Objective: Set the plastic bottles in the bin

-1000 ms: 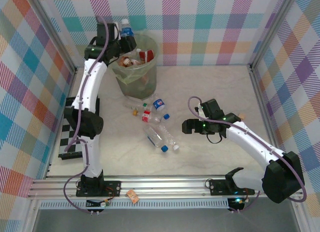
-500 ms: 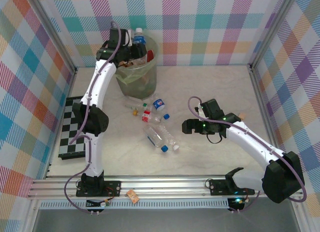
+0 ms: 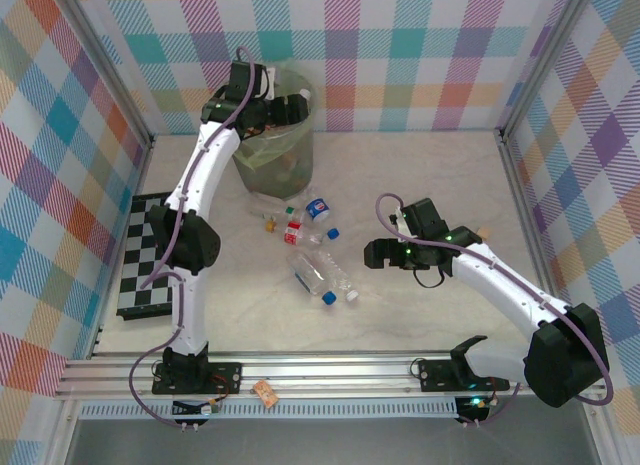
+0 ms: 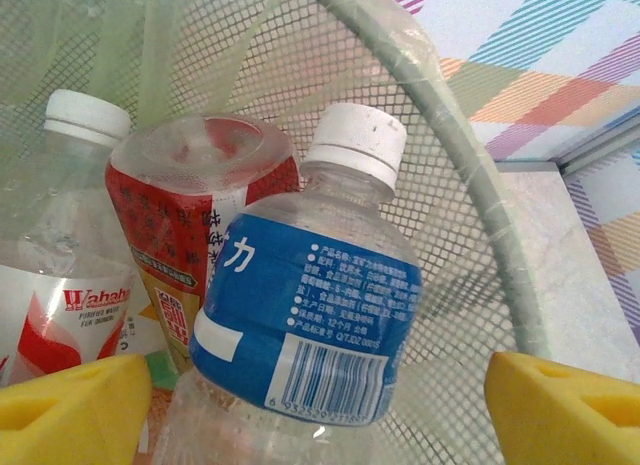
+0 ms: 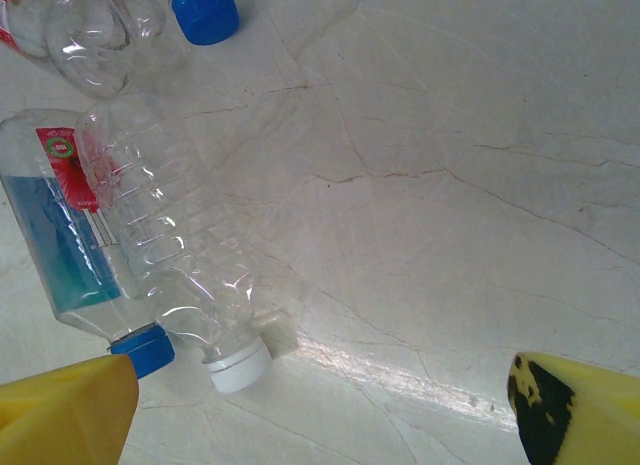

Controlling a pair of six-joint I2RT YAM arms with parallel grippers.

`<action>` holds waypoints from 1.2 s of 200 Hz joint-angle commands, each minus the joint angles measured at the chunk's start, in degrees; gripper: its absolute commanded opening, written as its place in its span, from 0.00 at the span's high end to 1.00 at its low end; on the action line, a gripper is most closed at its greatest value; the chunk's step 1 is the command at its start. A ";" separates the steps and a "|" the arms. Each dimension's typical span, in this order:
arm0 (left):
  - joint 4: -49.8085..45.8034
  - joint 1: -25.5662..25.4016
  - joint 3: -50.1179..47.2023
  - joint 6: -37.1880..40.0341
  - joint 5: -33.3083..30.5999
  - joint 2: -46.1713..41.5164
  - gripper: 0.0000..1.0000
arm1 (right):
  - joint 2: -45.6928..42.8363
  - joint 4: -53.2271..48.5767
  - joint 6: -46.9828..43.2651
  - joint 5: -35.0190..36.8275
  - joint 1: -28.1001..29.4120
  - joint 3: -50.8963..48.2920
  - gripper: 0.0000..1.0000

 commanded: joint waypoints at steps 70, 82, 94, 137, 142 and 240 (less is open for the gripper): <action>5.48 -0.07 -3.60 0.84 -0.57 -4.29 0.38 | 0.12 0.14 0.74 -1.08 -0.24 -0.50 0.05; 4.85 -0.07 -3.80 1.02 -0.86 -3.45 0.41 | -0.14 0.13 0.89 -1.08 -0.23 -0.67 0.05; 4.04 -0.04 -4.19 1.26 -0.57 -2.70 0.45 | -0.32 0.14 0.88 -0.99 -0.23 -0.75 0.05; 3.26 -0.68 -8.18 2.24 -0.86 -3.63 0.56 | -0.08 0.23 0.81 -1.16 -0.24 -0.72 0.05; 3.22 -0.76 -8.34 2.40 -0.80 -3.75 0.57 | 0.01 0.24 0.86 -1.17 -0.24 -0.73 0.05; 7.58 -0.86 -8.24 2.00 -3.09 -14.74 0.32 | -0.15 -0.39 0.60 -0.90 -0.24 0.17 0.05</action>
